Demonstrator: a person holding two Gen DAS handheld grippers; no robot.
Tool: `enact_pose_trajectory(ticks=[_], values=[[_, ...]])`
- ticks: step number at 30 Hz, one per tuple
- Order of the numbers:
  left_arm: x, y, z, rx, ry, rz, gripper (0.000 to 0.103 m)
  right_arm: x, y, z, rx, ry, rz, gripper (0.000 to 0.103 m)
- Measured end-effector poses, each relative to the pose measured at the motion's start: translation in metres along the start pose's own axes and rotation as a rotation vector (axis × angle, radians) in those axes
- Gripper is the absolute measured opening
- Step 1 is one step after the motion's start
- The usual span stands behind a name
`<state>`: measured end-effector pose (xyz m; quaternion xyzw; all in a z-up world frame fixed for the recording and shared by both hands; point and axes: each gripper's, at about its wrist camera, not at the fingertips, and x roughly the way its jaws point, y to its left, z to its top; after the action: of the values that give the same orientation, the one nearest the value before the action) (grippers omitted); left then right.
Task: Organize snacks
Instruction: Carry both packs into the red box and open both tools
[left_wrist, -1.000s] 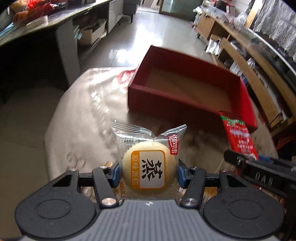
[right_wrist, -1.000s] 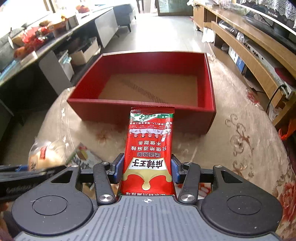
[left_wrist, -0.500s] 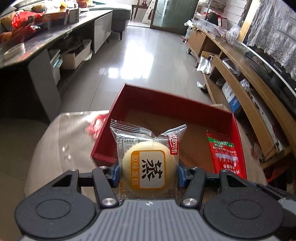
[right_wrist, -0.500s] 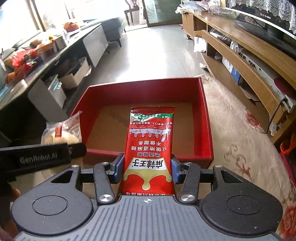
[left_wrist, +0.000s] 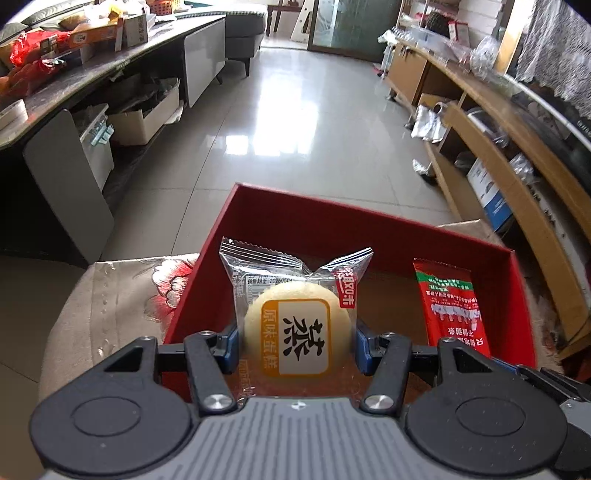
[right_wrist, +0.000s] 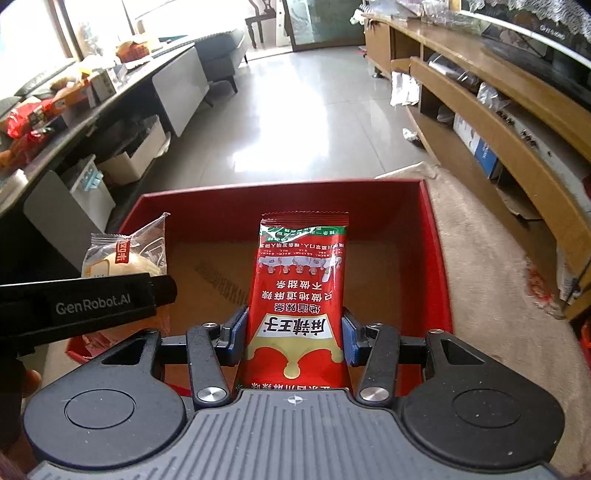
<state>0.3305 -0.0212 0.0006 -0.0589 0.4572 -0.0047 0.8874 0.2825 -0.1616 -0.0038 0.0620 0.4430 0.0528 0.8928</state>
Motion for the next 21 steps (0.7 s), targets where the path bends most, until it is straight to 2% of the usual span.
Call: enact_pose_trajectory(ticks=[11,17,21], values=[[0.027,0.002,-0.007,0.003,0.060,0.039,0.054,0.024,0.002,-0.002,-0.035,0.028,-0.011,0.061],[0.022,-0.003,-0.006,0.035,0.034,0.056,0.056,0.024,0.004,-0.002,-0.057,0.017,-0.021,0.062],[0.016,-0.004,-0.005,0.049,0.016,0.060,0.064,0.020,0.005,-0.001,-0.059,0.005,-0.022,0.064]])
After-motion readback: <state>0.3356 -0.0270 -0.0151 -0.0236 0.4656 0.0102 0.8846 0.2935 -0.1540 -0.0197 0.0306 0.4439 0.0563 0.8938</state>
